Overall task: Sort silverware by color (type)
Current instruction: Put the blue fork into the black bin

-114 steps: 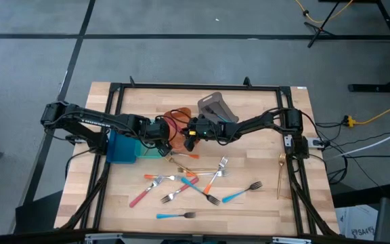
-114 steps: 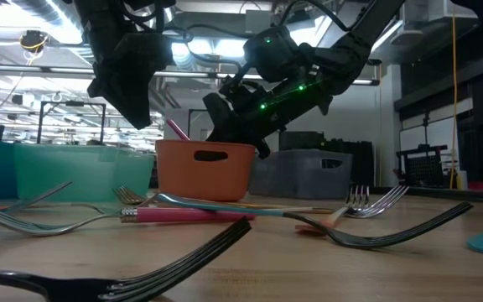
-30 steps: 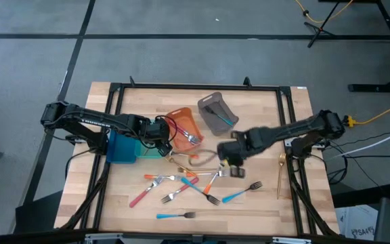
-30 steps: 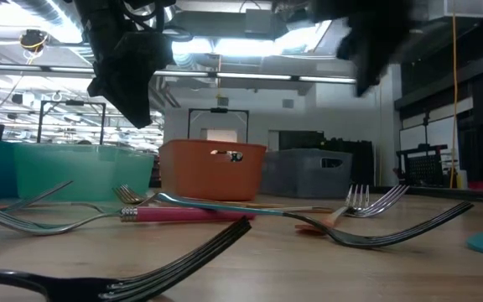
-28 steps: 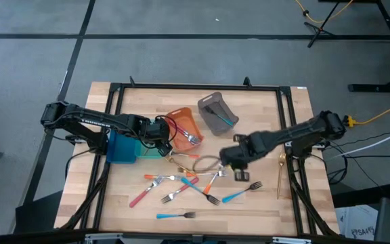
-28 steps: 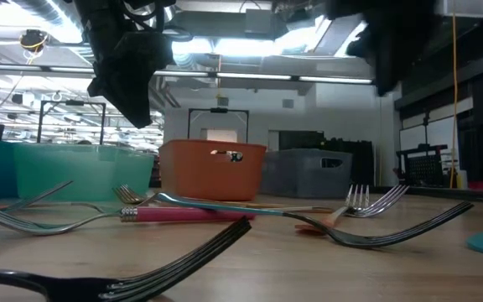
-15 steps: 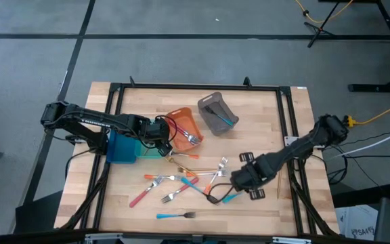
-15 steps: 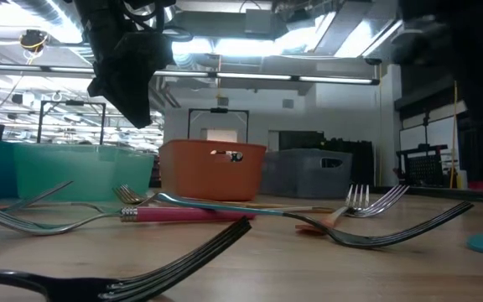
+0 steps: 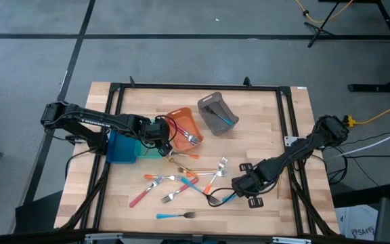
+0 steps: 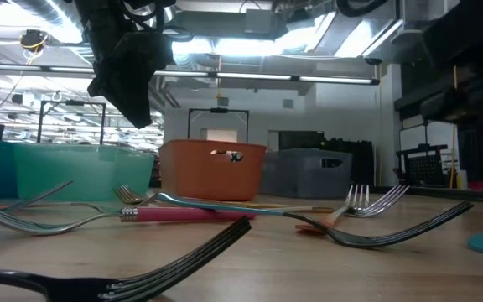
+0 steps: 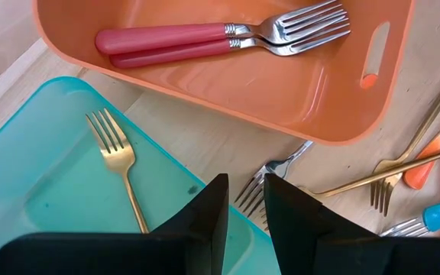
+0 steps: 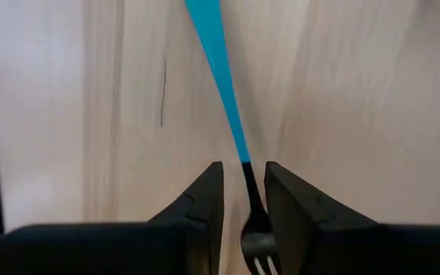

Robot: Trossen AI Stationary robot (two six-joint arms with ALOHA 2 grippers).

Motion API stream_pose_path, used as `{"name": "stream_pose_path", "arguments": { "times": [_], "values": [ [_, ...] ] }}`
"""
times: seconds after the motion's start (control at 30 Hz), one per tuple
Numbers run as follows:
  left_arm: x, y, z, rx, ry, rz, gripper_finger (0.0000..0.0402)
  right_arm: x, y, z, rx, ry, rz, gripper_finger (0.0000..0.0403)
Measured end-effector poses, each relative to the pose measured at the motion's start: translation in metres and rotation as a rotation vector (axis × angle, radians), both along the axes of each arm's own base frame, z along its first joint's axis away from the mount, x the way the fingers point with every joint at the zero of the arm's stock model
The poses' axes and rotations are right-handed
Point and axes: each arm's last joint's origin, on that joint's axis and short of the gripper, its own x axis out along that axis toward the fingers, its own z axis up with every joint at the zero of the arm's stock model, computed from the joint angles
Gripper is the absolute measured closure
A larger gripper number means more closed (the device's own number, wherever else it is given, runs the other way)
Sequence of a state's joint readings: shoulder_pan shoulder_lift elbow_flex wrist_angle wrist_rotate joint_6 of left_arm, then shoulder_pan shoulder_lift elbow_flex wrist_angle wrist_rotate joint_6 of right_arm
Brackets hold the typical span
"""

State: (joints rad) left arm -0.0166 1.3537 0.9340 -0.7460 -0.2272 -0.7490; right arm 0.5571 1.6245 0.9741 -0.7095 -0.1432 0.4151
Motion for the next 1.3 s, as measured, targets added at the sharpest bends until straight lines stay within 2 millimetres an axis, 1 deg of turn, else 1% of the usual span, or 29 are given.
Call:
{"name": "stream_pose_path", "arguments": {
  "times": [0.27, 0.57, 0.8, 0.97, 1.07, 1.23, 1.3],
  "values": [
    [0.0, 0.0, 0.0, 0.0, 0.0, 0.0, 0.0322, -0.009, -0.005, -0.018, -0.005, 0.021, 0.002, 0.0317],
    [0.0, 0.0, 0.0, 0.0, 0.001, 0.0, 0.0322, -0.01, -0.006, -0.02, -0.005, 0.021, 0.002, 0.0317],
    [0.0, 0.0, 0.0, 0.0, 0.001, 0.0, 0.0322, -0.008, -0.005, -0.032, -0.03, 0.065, 0.006, 0.0317],
    [0.0, 0.0, 0.0, 0.0, 0.001, 0.0, 0.0322, -0.008, -0.005, -0.034, -0.038, 0.071, 0.016, 0.0319],
    [0.0, 0.0, 0.0, 0.0, 0.001, 0.0, 0.0322, -0.008, -0.005, -0.035, -0.04, 0.07, 0.031, 0.0335],
    [0.0, 0.0, 0.0, 0.0, 0.001, 0.0, 0.0322, -0.008, -0.005, -0.035, -0.042, 0.073, 0.03, 0.0384],
    [0.0, 0.0, 0.0, 0.0, 0.001, 0.0, 0.0322, -0.008, -0.005, -0.035, -0.044, 0.074, 0.032, 0.0396]
  ]
}}
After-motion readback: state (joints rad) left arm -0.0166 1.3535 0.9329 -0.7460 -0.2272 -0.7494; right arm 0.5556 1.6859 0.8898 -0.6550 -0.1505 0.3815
